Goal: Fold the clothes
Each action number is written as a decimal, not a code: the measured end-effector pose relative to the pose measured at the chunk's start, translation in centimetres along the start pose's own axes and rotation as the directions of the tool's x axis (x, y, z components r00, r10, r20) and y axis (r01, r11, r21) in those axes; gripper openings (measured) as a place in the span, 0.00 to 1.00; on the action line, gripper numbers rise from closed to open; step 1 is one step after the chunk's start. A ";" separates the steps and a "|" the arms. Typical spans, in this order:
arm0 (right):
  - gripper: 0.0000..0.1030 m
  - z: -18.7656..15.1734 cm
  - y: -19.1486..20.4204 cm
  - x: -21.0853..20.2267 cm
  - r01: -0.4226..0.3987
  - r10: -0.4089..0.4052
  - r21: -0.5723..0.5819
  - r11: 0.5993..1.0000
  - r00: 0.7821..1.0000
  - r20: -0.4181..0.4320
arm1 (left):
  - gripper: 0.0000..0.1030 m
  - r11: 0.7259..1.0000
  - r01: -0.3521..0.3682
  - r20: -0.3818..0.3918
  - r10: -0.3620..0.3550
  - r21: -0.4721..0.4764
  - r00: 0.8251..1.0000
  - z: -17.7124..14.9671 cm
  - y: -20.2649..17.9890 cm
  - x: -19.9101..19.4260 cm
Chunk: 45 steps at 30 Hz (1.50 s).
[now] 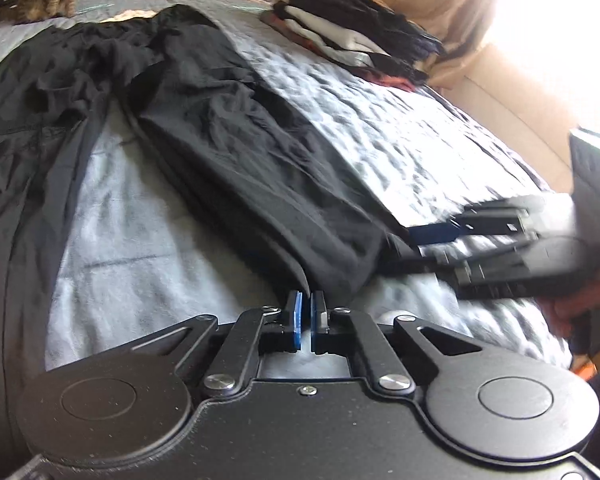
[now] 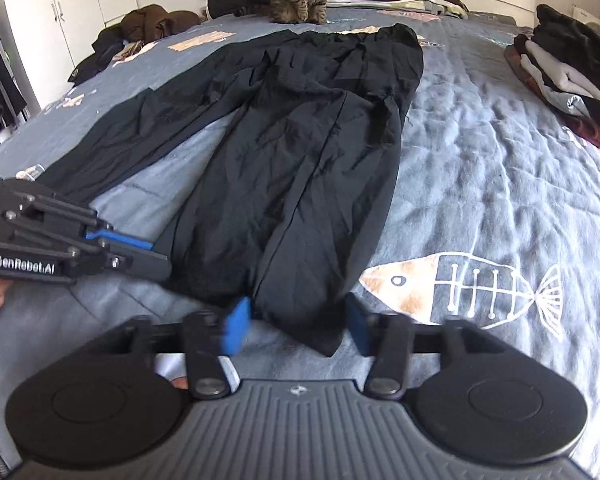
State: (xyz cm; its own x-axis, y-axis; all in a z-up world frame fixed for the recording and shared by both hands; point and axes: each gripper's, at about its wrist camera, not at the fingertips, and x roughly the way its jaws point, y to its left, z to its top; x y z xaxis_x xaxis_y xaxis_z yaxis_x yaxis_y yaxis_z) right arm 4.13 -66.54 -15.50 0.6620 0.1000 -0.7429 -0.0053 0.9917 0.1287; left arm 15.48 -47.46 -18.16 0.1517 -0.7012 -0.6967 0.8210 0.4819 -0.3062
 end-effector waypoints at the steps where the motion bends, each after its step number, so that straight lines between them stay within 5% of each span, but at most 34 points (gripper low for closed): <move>1: 0.17 0.1 -0.2 -0.5 -0.004 0.004 0.007 1.000 1.000 0.003 | 0.01 1.000 0.000 -0.003 0.000 0.016 1.000 -0.1 -0.4 -0.2; 11: 0.17 -0.2 -1.0 -2.5 -0.031 0.028 -0.047 0.998 0.997 -0.079 | 0.05 0.988 -0.109 -0.022 0.112 0.110 0.994 -0.4 -0.2 -0.7; 12: 0.20 -0.3 -1.1 -2.6 -0.014 0.011 -0.048 0.999 0.997 -0.076 | 0.08 0.988 -0.110 -0.025 0.114 0.111 0.993 -0.3 -0.2 -0.8; 14: 0.26 -0.2 -1.3 -2.8 0.010 -0.012 -0.043 0.999 0.998 -0.055 | 0.29 0.985 -0.120 -0.020 0.123 0.120 0.992 -0.2 -0.3 -1.0; 16: 0.49 0.0 -1.5 -3.3 0.017 -0.018 -0.032 0.999 1.000 -0.016 | 0.43 0.983 -0.129 -0.007 0.131 0.135 0.991 -0.1 -0.3 -1.4; 19: 0.65 0.4 -1.8 -3.5 -0.030 0.028 0.026 0.999 0.998 0.056 | 0.48 0.990 -0.092 0.032 0.089 0.109 0.996 0.2 -0.1 -2.0; 25: 0.70 0.9 -1.2 -1.0 -0.042 0.038 0.071 0.997 0.998 0.056 | 0.47 0.993 -0.098 0.033 0.096 0.072 0.995 -0.3 0.2 0.1; 30: 0.70 -0.1 0.2 1.6 0.045 -0.050 -0.054 0.997 0.995 -0.088 | 0.48 0.991 -0.108 0.014 0.107 0.083 0.994 -0.6 0.5 -0.1; 35: 0.70 1.2 -0.5 -1.1 0.029 -0.029 -0.001 1.000 0.999 -0.019 | 0.55 0.976 -0.147 0.059 0.139 0.163 0.989 0.1 0.3 -4.6; 39: 0.76 2.9 0.7 -3.4 -0.090 0.085 0.071 0.993 0.993 0.080 | 0.57 0.978 -0.198 0.080 0.192 0.073 0.978 -0.6 3.9 -9.5; 45: 0.80 4.7 6.9 -0.2 -0.328 0.328 0.164 0.930 0.944 0.028 | 0.58 0.949 -0.270 0.089 0.287 -0.165 0.954 -2.8 11.4 -17.1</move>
State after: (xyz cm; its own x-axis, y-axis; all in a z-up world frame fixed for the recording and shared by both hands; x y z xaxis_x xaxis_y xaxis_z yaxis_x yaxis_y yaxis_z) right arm 7.44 -60.10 -11.37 0.6444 0.4171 -0.6409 -0.0987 0.8765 0.4711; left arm 20.71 -28.55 -11.56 0.4289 -0.5774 -0.6947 0.6473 0.7329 -0.2096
